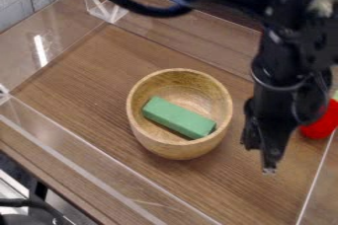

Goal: Remove the green block from the brown bowl and put it on the table

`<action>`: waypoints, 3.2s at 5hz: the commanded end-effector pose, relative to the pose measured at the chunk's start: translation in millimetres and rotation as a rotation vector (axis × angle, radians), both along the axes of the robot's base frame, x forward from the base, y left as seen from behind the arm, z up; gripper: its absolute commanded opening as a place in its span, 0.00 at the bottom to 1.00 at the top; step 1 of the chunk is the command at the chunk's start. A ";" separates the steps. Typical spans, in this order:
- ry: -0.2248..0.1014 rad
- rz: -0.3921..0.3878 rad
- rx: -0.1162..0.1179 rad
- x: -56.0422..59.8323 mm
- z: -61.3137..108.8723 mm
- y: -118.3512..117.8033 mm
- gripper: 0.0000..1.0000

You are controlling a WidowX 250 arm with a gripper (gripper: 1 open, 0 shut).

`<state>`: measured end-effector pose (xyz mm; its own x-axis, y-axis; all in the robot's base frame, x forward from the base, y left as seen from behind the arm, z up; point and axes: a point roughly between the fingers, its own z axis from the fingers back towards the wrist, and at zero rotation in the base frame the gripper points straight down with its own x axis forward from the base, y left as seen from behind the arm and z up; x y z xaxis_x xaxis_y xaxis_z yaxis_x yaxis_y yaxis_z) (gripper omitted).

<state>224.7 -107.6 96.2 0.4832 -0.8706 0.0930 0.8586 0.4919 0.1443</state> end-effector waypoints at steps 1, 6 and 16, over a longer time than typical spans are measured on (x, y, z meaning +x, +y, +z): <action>-0.033 0.012 -0.024 6.1 6.9 12.2 0.00; 0.038 -0.036 -0.072 -3.8 -34.8 -30.8 0.00; 0.112 -0.629 -0.001 -11.0 6.7 45.2 1.00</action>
<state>207.1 -62.4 92.2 -0.1067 -0.9918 0.0701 0.9941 -0.1076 -0.0096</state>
